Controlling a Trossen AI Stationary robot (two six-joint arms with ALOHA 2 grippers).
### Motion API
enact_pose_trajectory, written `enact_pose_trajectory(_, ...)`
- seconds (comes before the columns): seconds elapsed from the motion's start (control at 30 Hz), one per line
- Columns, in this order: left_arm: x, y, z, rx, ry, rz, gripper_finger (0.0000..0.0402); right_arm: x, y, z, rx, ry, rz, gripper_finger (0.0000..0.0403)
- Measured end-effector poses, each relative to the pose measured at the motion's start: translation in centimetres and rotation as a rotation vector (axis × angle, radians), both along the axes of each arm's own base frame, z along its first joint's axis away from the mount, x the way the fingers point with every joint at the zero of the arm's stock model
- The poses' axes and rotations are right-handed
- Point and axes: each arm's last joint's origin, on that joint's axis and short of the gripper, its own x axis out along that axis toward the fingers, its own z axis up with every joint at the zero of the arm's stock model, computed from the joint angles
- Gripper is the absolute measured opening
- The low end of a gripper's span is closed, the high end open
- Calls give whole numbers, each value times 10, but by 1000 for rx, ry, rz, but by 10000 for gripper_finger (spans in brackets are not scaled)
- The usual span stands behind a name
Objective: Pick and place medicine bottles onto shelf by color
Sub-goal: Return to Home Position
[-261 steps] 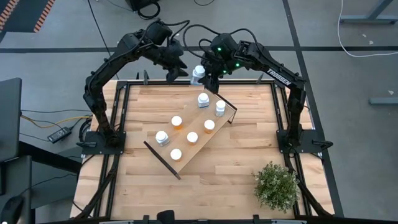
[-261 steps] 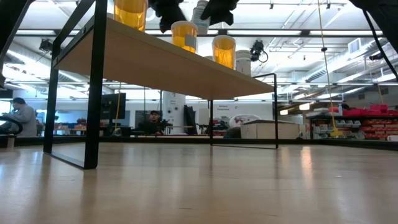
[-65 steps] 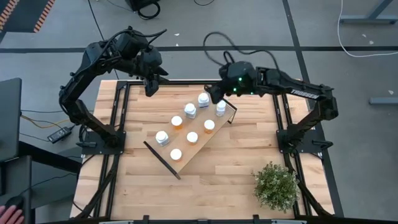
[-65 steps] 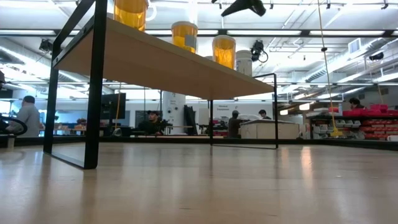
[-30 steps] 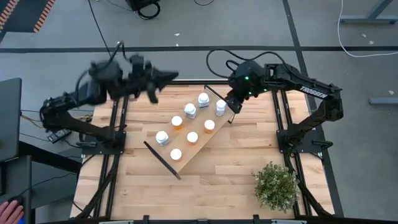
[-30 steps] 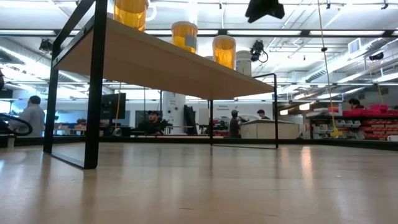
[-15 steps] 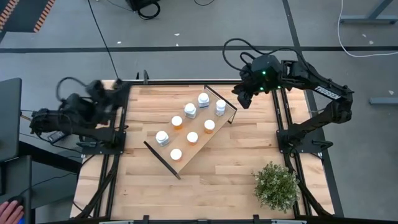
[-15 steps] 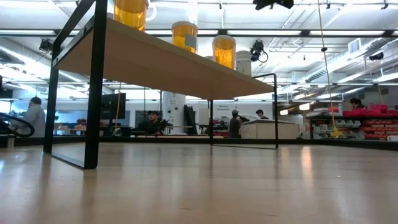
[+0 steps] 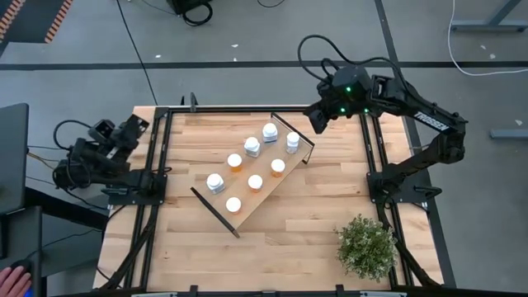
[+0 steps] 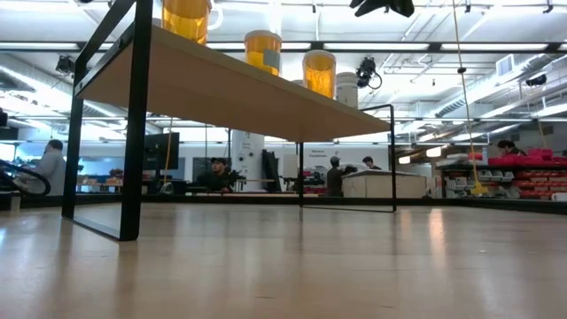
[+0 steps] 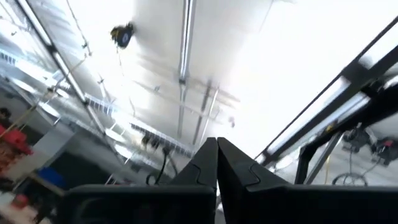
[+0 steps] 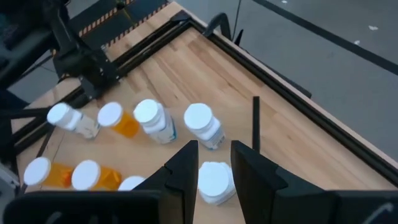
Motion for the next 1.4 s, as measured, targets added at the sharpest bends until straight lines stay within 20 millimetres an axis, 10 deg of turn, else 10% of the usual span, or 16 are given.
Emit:
enact_pose_trajectory(0.63,-9,-1,-36,11,-175,-51,8,-7,-25,9,-1,-179,47,70)
enact_pose_trajectory(1.1,-10,0,-36,-16,-176,-40,11,-77,0,-109,75,-1008,-99,20)
enact_pose_trajectory(1.4,-6,2,-38,-66,-124,-9,7,-117,17,-158,0,-1066,-129,20)
